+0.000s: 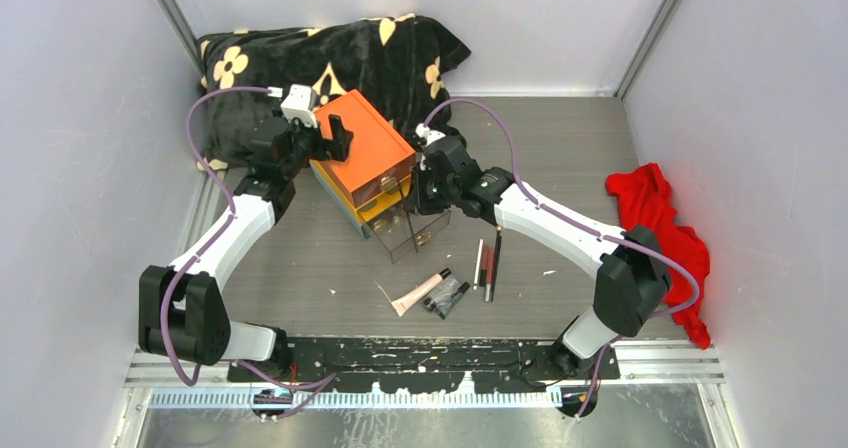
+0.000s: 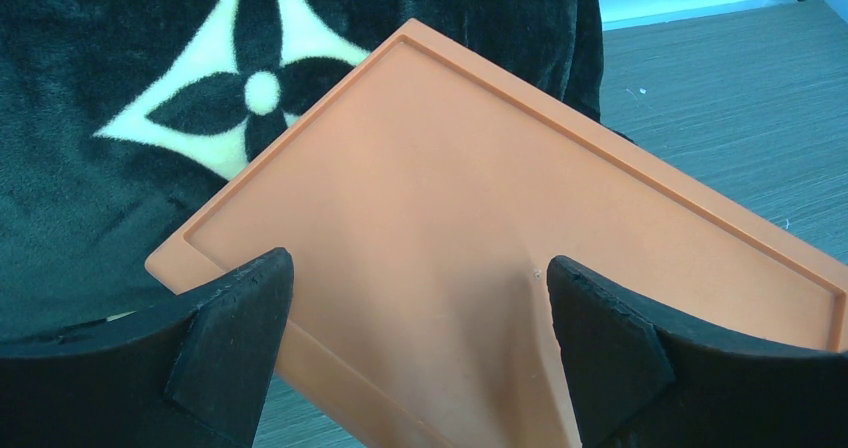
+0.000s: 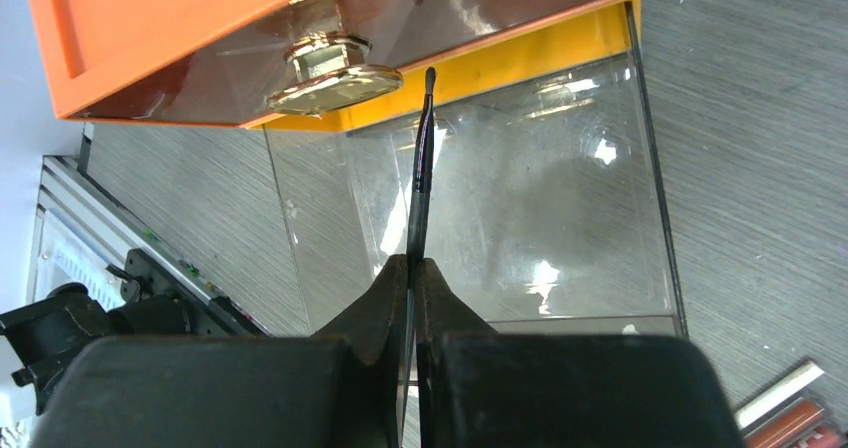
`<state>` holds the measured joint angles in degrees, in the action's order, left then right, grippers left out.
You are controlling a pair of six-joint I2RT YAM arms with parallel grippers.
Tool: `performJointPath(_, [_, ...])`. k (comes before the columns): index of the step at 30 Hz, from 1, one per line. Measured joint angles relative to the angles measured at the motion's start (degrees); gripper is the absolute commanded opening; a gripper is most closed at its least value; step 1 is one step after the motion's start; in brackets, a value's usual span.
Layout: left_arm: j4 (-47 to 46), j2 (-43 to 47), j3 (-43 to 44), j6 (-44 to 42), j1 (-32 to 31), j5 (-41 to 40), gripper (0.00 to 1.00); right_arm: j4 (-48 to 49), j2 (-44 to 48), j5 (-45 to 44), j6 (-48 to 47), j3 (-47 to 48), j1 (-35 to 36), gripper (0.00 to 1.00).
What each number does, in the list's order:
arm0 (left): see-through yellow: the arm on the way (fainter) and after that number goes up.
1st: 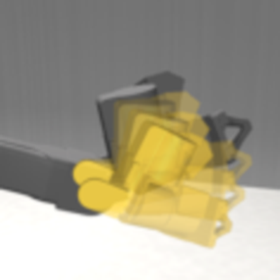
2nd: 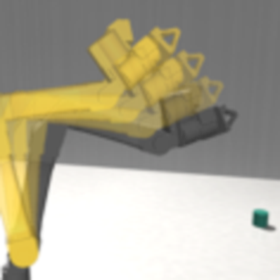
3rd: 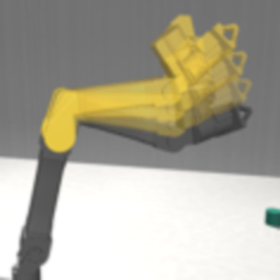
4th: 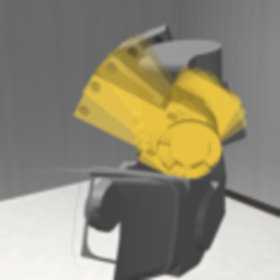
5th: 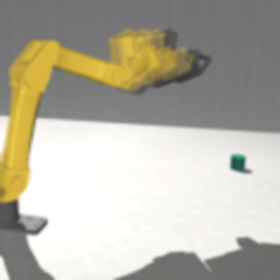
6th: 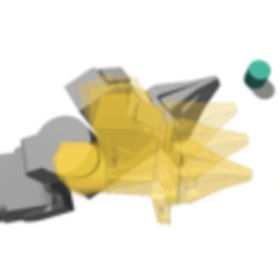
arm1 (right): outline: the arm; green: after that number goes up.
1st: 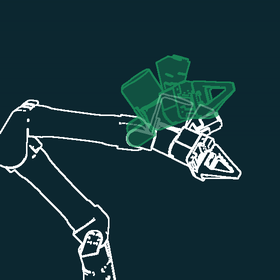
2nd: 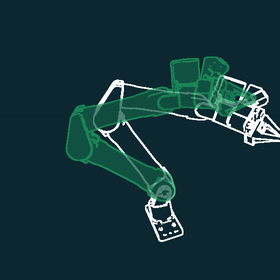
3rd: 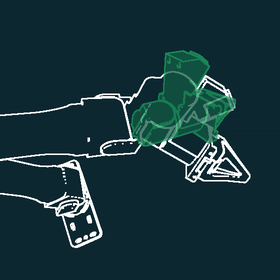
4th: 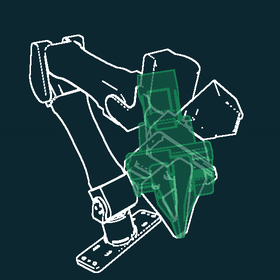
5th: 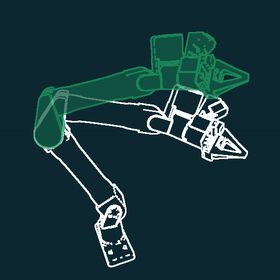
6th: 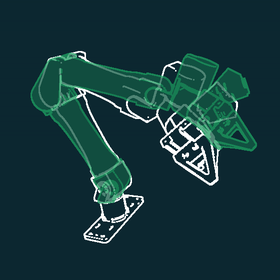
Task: Organize the makeup
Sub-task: Place the makeup brush in the drawer.
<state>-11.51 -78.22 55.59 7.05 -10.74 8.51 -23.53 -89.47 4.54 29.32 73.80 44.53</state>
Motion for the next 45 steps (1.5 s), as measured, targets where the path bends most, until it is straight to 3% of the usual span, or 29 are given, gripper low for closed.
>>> performJointPath(18, [0.1, 0.1, 0.0, 0.0, 0.0, 0.0, 0.98, 3.5, -0.5, 4.0, 6.6, -1.0, 0.0, 0.01])
performJointPath(31, [1.0, 0.7, 0.0, 0.0, 0.0, 0.0, 0.98, 5.6, -0.1, 4.5, 12.0, -7.7, 0.0, 0.01])
performJointPath(41, [2.1, 1.4, 0.0, 0.0, 0.0, -0.2, 0.98, 6.4, -0.5, 3.4, 13.1, -5.3, 0.0, 0.01])
performJointPath(44, [2.2, 1.5, 0.0, 0.0, 0.0, -0.2, 0.98, 6.6, -1.2, 2.5, 12.9, -2.5, 0.0, 0.04])
performJointPath(45, [2.3, 1.5, 0.0, 0.0, 0.0, -0.2, 0.98, 7.0, -1.3, 2.1, 12.6, -1.8, 0.0, 0.10])
